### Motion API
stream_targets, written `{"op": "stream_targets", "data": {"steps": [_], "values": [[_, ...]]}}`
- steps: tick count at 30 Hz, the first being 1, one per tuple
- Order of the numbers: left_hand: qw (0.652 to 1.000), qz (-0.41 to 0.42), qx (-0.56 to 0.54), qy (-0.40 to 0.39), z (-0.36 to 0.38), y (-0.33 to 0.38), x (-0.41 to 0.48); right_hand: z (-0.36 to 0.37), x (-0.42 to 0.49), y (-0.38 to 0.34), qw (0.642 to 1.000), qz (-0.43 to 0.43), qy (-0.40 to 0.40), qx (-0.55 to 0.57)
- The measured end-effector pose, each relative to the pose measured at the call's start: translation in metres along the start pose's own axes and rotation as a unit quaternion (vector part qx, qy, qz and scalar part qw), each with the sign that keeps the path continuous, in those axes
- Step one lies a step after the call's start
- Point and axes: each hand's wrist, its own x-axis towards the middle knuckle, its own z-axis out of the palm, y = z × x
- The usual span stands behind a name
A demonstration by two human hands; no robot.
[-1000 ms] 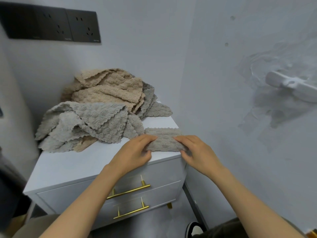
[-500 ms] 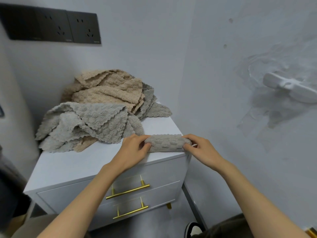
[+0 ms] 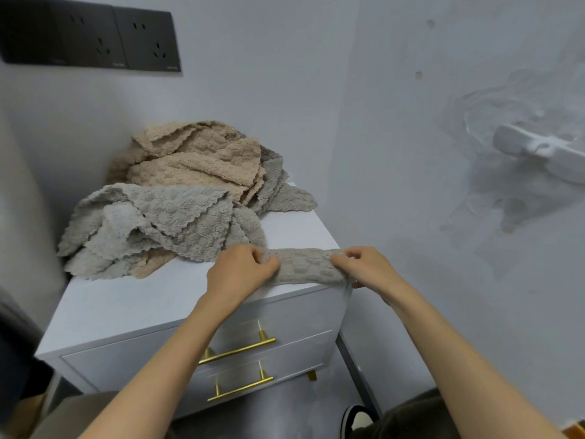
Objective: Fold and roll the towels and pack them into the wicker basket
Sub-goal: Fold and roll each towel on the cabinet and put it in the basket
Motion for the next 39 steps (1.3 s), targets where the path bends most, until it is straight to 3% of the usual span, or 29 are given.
{"op": "stream_targets", "data": {"steps": [6, 12, 17, 22, 25, 34, 39], "values": [[0.999, -0.002, -0.001, -0.047, 0.005, -0.002, 0.002, -0.003, -0.001, -0.012, 0.998, 0.036, -0.049, -0.022], [0.994, -0.003, -0.051, -0.098, -0.001, 0.001, 0.000, 0.004, -0.004, -0.016, 0.998, -0.002, -0.034, -0.060], [0.986, -0.009, -0.129, -0.103, -0.005, 0.007, -0.012, 0.005, -0.014, -0.022, 0.999, -0.025, -0.030, 0.003], [0.934, -0.042, -0.333, -0.125, -0.013, 0.013, -0.020, -0.001, -0.028, -0.031, 0.981, -0.015, 0.022, 0.191], [0.907, -0.044, -0.397, -0.133, -0.023, 0.025, -0.032, -0.012, -0.044, -0.035, 0.971, -0.018, 0.038, 0.237], [0.838, -0.031, -0.535, -0.102, -0.047, 0.070, -0.071, -0.050, -0.114, -0.037, 0.960, -0.021, 0.005, 0.280], [0.844, -0.014, -0.523, -0.118, -0.055, 0.108, -0.091, -0.077, -0.155, -0.026, 0.971, -0.003, -0.033, 0.235]]}}
